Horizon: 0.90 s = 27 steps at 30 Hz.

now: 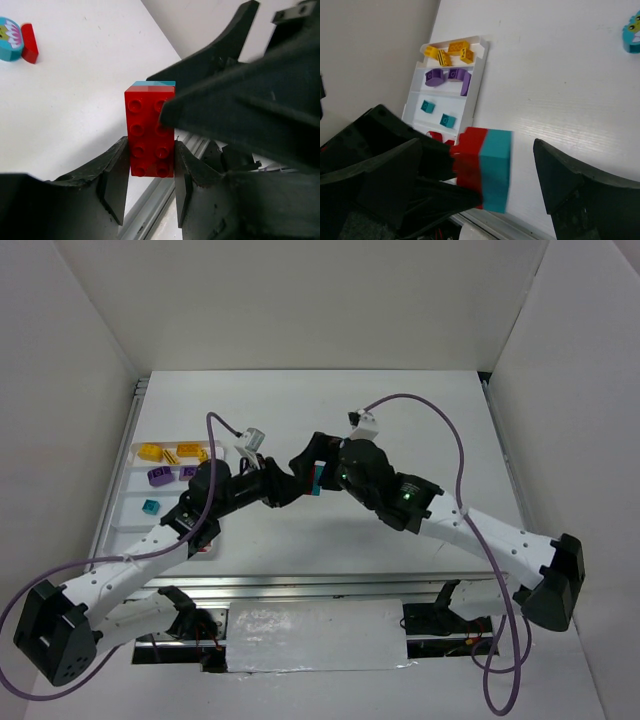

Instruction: Sort the legos into containers by color

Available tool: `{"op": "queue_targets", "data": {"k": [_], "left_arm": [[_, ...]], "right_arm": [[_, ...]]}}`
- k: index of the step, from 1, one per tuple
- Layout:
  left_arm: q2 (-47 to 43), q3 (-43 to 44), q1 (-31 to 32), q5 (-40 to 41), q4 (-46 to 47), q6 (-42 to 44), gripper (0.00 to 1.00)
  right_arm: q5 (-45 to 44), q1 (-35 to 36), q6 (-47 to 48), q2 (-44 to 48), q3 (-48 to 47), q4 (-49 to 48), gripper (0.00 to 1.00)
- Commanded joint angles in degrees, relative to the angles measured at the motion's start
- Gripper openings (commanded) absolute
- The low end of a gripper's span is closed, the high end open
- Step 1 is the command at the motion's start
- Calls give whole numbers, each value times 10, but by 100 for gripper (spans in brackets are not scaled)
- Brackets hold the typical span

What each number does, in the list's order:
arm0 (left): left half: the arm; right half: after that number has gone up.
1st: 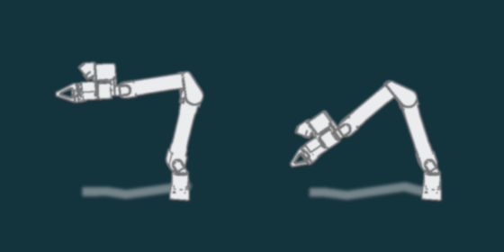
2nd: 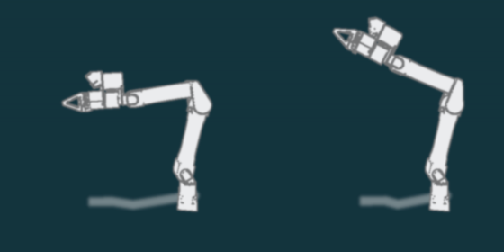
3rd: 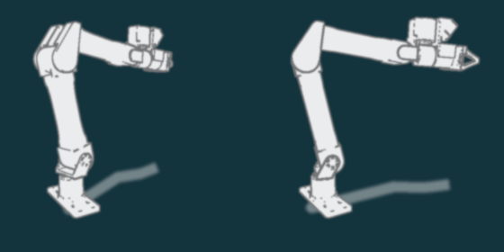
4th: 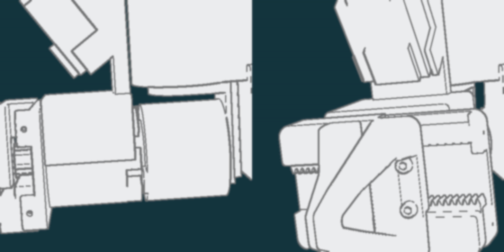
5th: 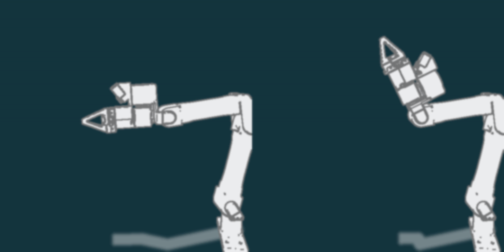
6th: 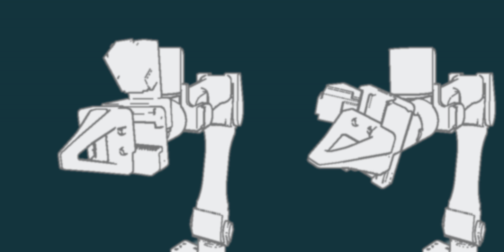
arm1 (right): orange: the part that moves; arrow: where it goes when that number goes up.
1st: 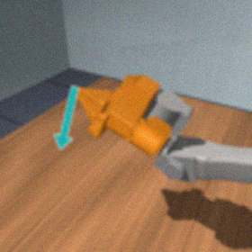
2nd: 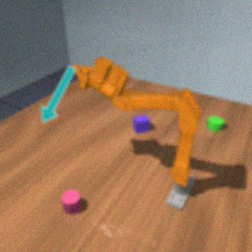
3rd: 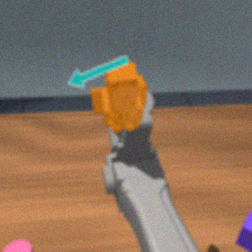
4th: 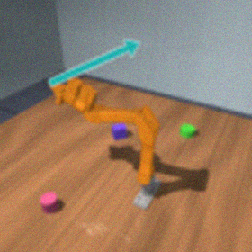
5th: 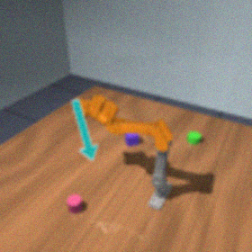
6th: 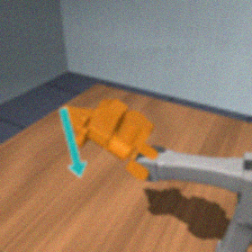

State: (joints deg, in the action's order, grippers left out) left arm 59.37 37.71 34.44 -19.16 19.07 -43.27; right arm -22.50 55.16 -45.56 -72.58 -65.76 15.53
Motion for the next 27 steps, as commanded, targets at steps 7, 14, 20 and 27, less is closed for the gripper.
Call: {"op": "queue_targets", "data": {"k": [7,14,20,27], "left_arm": [[-61,64,0,-41,-67,64,0],[-80,52,1,-218,37,52,0],[-86,37,1,-264,82,37,0],[-96,35,1,-241,51,54,0]], "right_arm": [[487,-182,113,163,197,-309,100],[719,-188,84,169,256,-516,96],[720,-189,59,151,257,-560,64],[729,-199,72,182,281,-558,22]]}}
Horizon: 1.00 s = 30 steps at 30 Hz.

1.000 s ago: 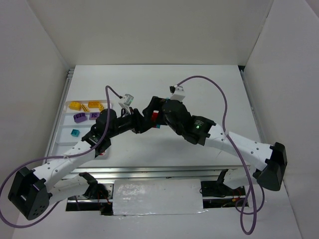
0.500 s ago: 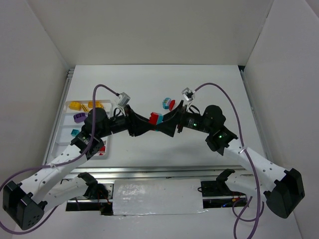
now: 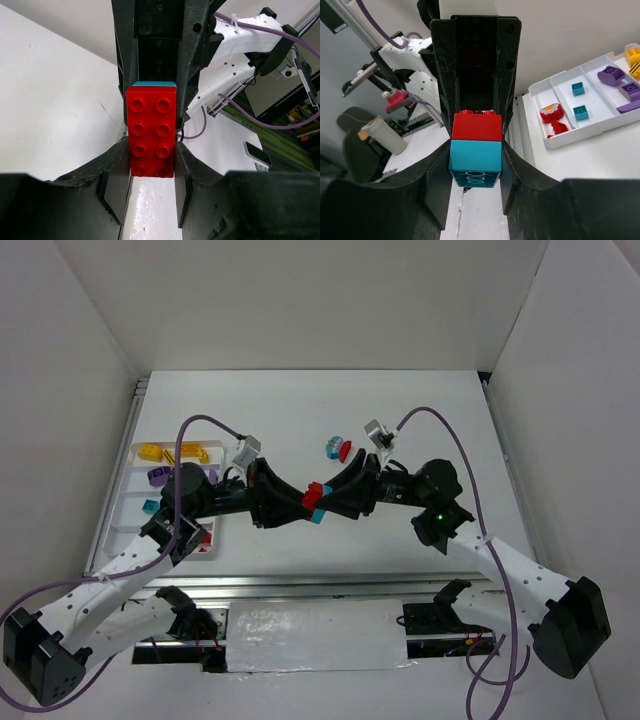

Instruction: Sort the legos into containers by color

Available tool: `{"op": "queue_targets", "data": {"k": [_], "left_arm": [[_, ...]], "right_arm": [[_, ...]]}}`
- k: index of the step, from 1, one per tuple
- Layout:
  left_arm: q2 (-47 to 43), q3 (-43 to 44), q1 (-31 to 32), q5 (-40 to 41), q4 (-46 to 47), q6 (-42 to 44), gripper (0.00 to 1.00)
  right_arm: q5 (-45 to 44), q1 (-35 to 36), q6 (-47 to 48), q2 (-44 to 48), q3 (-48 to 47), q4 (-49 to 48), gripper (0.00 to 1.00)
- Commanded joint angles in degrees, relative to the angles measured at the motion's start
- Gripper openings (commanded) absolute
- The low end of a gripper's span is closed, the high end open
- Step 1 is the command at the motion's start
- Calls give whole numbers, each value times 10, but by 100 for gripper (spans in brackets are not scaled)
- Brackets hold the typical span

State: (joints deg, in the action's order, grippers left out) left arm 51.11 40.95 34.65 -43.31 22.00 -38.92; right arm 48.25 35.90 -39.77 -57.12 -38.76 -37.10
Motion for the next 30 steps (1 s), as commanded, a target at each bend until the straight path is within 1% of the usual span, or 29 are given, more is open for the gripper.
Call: {"op": "queue_targets", "data": {"k": [1,3,4,5,6,7,10,17,19,20,21,22,23,24,25,26,27,28,29,30], "left_arm": [[-15,4,-1,5,16,17,0],[-25,6,-2,23,5,24,0],[-35,9,-1,30,-7,30,0],[-41,10,-2,40,-16,37,0],[-46,12,-3,61,-27,42,0],[-61,15,-4,73,-47,53,0],[-83,22,-12,97,-68,60,0],[-78,26,-20,90,-64,53,0],[-82,34,-21,154,-90,58,0],[-85,43,-22,203,-156,60,0],[-87,66,-23,265,-197,53,0],[-86,76,-26,404,-242,43,0],[-84,88,-35,475,-337,26,0],[-73,107,-46,547,-388,-23,0],[-64,118,-86,660,-445,-54,0],[-56,126,-116,693,-502,-120,0],[-45,128,-157,705,-581,-139,0],[-45,118,-242,705,-603,-155,0],[-50,105,-280,701,-617,-184,0],[-64,71,-317,699,-623,-193,0]], "right_arm": [[20,-14,24,33,13,-26,20],[18,-20,32,44,18,-15,19],[25,-22,46,51,18,1,13],[29,-28,54,54,18,9,4],[33,-32,64,56,20,18,1],[43,-36,82,61,22,33,0],[75,-50,100,61,33,31,0],[124,-65,62,4,36,-36,0],[107,-72,74,-1,31,-9,0],[46,-73,86,1,20,20,0],[4,-73,113,2,13,89,0],[-32,-73,121,1,6,115,0],[-82,-73,121,1,-3,132,0],[-103,-74,121,1,-5,154,0],[-123,-74,119,3,-5,158,0],[-140,-74,105,10,3,152,0],[-175,-73,98,14,9,148,0],[-186,-74,93,17,17,144,0],[-193,-73,86,16,18,142,0],[-195,-73,85,13,18,145,0]]}}
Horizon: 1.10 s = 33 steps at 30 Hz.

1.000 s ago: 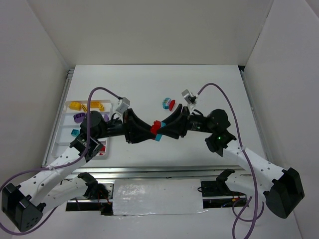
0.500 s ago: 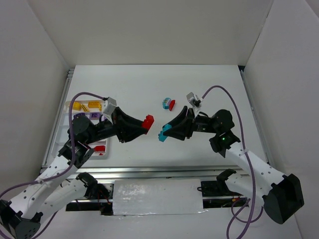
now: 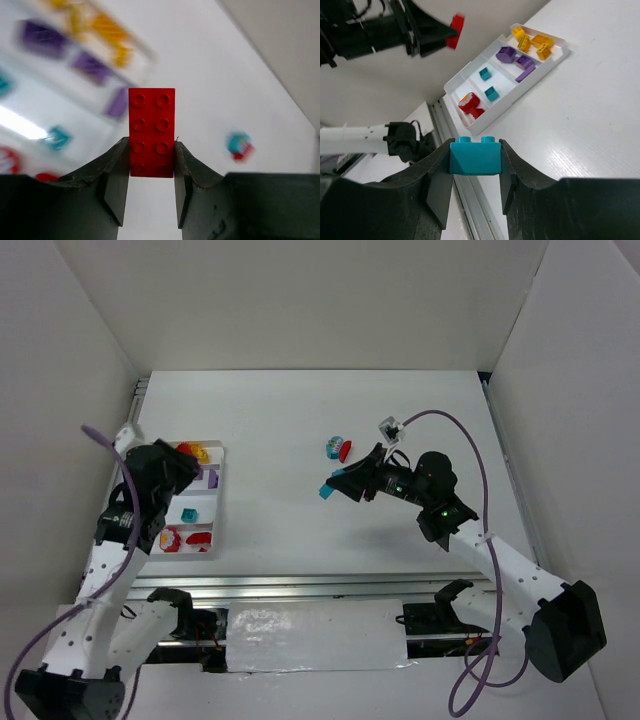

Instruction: Sort the legos into containers by color

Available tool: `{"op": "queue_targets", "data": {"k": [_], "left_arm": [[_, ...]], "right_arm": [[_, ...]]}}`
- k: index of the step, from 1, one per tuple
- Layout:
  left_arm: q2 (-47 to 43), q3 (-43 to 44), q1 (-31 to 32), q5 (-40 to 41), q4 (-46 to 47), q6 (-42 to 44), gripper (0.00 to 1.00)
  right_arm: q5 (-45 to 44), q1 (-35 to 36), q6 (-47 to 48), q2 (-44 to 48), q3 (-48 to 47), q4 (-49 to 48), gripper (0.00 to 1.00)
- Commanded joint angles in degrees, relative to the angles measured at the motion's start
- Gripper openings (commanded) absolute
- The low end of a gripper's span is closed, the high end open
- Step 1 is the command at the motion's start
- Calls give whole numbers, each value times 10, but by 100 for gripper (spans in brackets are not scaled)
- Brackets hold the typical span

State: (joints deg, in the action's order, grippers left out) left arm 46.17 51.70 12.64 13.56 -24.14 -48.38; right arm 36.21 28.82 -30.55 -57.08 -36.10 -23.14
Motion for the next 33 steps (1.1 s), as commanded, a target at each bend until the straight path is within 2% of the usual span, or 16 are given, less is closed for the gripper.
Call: {"op": "queue_targets", "data": {"k": [1,4,7,11,15,19,25,26,28,31,32,33], "left_arm": [[-20,-55,-159,126,-159,-104,0],[-22,-112,-225,114,-123,-114,0],[25,-129,-255,102,-104,-137,0],[92,-136,-260,124,-105,-181,0],[97,-146,-264,164,-112,-201,0],[80,-164,-272,174,-108,-215,6],[74,-170,-316,178,-103,-229,28],[74,-172,-322,174,-99,-230,28],[80,-174,-333,163,-93,-229,34],[87,-175,-340,154,-87,-226,56],[88,-175,-341,154,-86,-227,74],[89,-176,-341,154,-84,-226,81]], "right_arm": [[-72,-3,-7,9,-14,7,0],[-44,-4,-9,-7,-19,6,0],[-26,-3,-22,-17,-13,-16,0],[-16,-3,-22,-22,-15,-11,0],[-16,-3,-18,-20,-16,-5,0],[-10,-3,-21,-36,-22,-9,0],[4,-2,-30,-53,-22,-21,0],[7,-3,-31,-55,-23,-23,0],[11,-3,-34,-60,-26,-23,0],[15,-2,-33,-62,-26,-22,0],[14,-2,-34,-65,-26,-23,0],[15,-2,-34,-67,-27,-24,0]]}}
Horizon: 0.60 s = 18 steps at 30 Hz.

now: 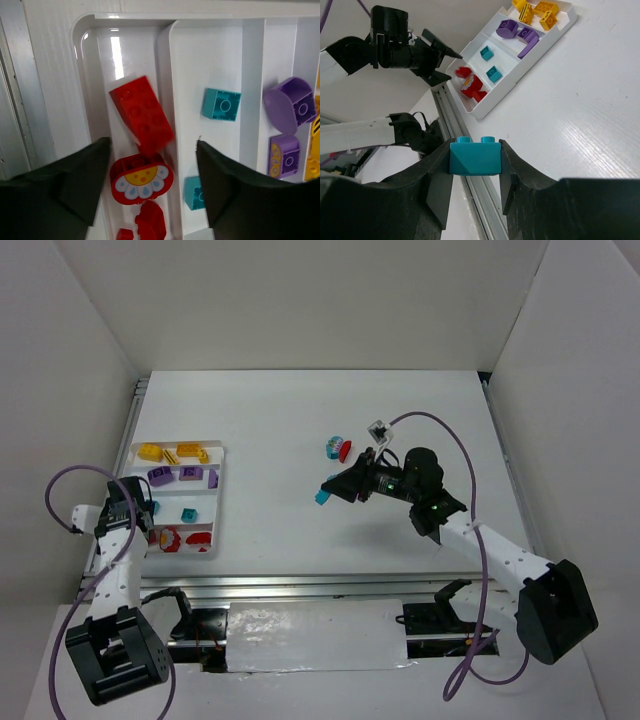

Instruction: Sort the legos into containers by color

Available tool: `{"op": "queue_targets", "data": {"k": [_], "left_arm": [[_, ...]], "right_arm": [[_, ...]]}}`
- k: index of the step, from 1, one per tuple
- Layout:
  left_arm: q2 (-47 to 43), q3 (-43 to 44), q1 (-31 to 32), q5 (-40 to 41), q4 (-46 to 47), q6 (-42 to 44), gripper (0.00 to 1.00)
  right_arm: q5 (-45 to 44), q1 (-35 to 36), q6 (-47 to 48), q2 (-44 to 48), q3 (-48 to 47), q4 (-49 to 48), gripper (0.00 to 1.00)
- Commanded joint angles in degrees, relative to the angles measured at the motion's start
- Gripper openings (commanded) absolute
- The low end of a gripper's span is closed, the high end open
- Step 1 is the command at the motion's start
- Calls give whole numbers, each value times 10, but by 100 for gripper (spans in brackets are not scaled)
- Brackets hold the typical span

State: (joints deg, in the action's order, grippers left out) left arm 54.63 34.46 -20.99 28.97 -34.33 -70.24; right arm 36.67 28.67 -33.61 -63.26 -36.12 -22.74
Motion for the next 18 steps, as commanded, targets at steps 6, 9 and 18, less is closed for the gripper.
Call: {"op": "queue_targets", "data": {"k": [6,9,18], "left_arm": [[-7,24,-7,-11,2,12,100],[-46,44,-8,-49,17,70,100],[-40,40,121,-620,404,283,99]], "right_arm": [[17,6,0,-31,-42,-15,0],[7,8,-1,-39,-47,-8,0],[46,9,-38,-75,-75,-27,0]]}}
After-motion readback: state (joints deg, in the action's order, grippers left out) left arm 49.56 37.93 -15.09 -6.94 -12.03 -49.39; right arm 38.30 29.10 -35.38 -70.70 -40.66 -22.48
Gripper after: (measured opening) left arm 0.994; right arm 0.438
